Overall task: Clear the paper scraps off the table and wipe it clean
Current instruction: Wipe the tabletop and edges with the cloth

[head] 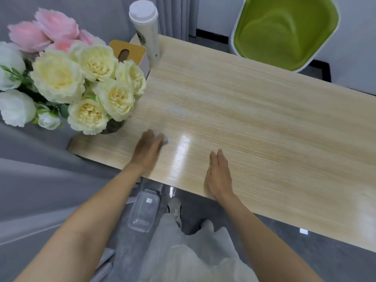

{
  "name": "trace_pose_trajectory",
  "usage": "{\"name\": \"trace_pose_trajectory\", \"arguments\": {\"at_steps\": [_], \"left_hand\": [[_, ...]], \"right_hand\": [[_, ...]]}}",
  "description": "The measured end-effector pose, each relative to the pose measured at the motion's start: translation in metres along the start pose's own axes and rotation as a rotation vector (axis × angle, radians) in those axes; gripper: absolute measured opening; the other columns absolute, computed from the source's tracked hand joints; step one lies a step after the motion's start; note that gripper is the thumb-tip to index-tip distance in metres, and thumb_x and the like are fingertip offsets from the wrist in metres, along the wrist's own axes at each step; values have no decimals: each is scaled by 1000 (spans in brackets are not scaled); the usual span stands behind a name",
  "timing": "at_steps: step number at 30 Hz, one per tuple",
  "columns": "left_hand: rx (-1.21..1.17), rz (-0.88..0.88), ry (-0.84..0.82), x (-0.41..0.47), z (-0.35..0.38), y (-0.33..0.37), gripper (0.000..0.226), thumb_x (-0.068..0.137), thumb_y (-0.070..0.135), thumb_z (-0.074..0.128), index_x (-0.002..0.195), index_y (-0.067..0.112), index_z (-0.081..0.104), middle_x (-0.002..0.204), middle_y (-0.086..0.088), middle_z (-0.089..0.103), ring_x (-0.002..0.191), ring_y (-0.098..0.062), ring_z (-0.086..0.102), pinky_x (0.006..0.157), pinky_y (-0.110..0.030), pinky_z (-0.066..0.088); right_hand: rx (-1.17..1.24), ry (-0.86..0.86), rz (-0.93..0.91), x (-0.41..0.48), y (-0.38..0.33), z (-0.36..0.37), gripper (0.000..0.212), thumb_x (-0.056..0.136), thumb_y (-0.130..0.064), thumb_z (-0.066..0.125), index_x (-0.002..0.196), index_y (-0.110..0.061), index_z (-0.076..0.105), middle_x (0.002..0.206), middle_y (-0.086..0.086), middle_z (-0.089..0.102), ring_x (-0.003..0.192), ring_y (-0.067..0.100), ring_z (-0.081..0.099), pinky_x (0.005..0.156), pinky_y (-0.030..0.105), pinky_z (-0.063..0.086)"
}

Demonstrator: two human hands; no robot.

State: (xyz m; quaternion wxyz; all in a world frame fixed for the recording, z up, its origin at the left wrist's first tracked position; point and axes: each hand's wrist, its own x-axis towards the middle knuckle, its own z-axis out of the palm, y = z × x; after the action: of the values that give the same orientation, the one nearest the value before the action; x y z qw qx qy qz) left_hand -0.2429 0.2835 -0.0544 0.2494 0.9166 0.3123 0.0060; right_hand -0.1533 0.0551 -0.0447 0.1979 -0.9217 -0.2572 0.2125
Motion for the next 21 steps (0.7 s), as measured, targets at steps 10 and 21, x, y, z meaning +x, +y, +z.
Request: {"name": "trace_pose_trajectory", "arguments": {"at_steps": [10, 21], "left_hand": [[-99, 175, -128, -54, 45, 73, 43, 91, 66, 30, 91, 27, 49, 94, 6, 47, 78, -11, 48, 63, -22, 36], [-37, -562, 385, -28, -17, -60, 20, 89, -3, 53, 107, -3, 59, 100, -27, 51, 85, -40, 51, 67, -31, 37]], "right_hand": [[65, -62, 9, 37, -35, 10, 52, 101, -18, 26, 152, -13, 13, 160, 5, 1, 147, 17, 2, 120, 34, 10], [-10, -122, -186, 46, -30, 16, 54, 99, -4, 30, 150, -5, 14, 159, 13, 2, 147, 23, 3, 121, 36, 8]]}}
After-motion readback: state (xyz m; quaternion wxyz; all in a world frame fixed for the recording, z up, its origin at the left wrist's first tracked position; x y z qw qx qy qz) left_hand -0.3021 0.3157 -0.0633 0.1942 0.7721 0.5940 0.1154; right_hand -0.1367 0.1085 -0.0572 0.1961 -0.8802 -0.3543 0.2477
